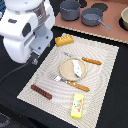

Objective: Interact with the objects in diverse but meaningful ways.

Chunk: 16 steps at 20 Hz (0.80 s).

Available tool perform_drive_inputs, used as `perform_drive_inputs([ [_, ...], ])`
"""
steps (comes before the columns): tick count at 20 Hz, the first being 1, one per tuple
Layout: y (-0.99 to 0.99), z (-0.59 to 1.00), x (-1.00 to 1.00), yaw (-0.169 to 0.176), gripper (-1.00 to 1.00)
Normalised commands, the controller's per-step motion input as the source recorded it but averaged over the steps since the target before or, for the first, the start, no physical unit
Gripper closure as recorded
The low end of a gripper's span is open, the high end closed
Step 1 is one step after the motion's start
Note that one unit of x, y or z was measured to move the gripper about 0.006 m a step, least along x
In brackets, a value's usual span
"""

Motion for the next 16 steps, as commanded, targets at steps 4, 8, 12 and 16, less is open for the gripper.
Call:
perform_drive_inputs([
  [4, -0.60, -0.06, 0.74, -0.080, -1.00],
  [8, -0.61, -0.13, 0.62, -0.078, -1.00],
  [12, -0.54, -0.33, 0.34, -0.047, -1.00],
  [16, -0.38, -0.56, 0.12, -0.002, -1.00],
])
